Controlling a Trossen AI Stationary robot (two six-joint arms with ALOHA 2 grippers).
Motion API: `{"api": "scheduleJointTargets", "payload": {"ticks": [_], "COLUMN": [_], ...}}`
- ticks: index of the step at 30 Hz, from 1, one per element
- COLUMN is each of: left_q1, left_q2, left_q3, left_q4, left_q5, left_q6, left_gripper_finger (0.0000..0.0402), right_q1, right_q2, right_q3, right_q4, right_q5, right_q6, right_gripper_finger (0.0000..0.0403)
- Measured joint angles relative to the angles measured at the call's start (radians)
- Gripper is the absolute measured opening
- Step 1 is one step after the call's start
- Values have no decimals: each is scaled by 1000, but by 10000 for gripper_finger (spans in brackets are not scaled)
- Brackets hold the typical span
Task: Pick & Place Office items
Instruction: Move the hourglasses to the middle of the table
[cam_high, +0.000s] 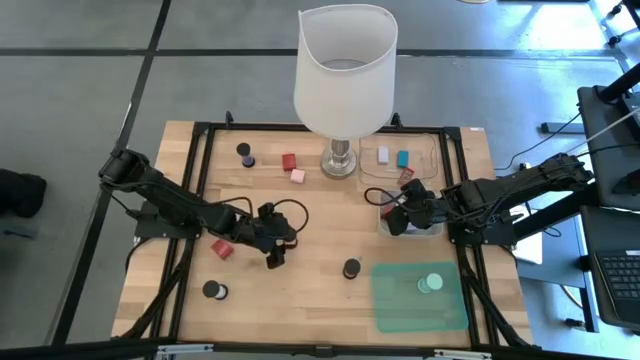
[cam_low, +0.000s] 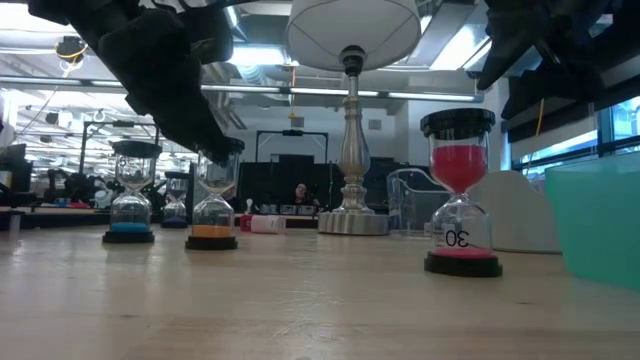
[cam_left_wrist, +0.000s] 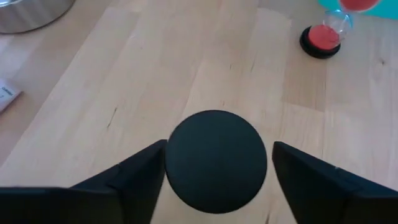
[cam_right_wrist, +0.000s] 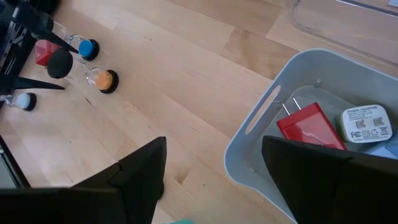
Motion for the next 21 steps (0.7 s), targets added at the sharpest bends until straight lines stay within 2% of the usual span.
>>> {"api": "scheduleJointTargets", "payload": {"ticks": [6,12,16,21], "left_q1": [-1,-1,-3,-2], "left_q2": [0,0,0,23], "left_q3": [0,5,61,165], "left_q4": [1,74,106,107], "left_q5": [7,26,34,-42], "left_q6": [-20,-26,-25,0], "left_gripper_finger": [212,209,212,213], "right_q1": [0,0,0,0], "right_q2": [0,0,0,0], "right_q3": [0,0,0,0], "right_q4": [0,0,0,0], "right_q5": [0,0,0,0], "right_q6": [0,0,0,0], "right_gripper_finger": [267,267,267,267]}}
